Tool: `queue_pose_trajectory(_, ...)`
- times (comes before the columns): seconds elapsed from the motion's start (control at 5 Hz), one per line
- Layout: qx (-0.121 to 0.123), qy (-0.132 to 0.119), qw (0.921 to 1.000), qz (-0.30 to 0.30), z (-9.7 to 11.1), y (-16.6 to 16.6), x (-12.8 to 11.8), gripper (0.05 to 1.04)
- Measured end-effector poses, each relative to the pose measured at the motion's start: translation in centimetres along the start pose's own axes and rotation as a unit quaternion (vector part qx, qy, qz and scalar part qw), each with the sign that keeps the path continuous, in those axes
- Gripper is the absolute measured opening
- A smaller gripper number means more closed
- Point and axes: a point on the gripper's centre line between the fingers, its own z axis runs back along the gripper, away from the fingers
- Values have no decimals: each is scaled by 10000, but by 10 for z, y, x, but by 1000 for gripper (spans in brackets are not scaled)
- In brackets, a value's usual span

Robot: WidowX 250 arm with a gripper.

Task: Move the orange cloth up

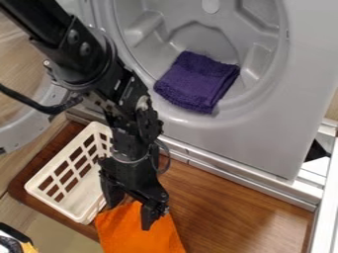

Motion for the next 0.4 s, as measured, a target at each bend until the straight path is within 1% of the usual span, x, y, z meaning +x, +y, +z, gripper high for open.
queue_pose_trajectory(0.2,-1,85,10000,10,-4,0,-2,1000)
queue_pose_trajectory(0.4,75,128,9999,-57,-18,-1,1,1000)
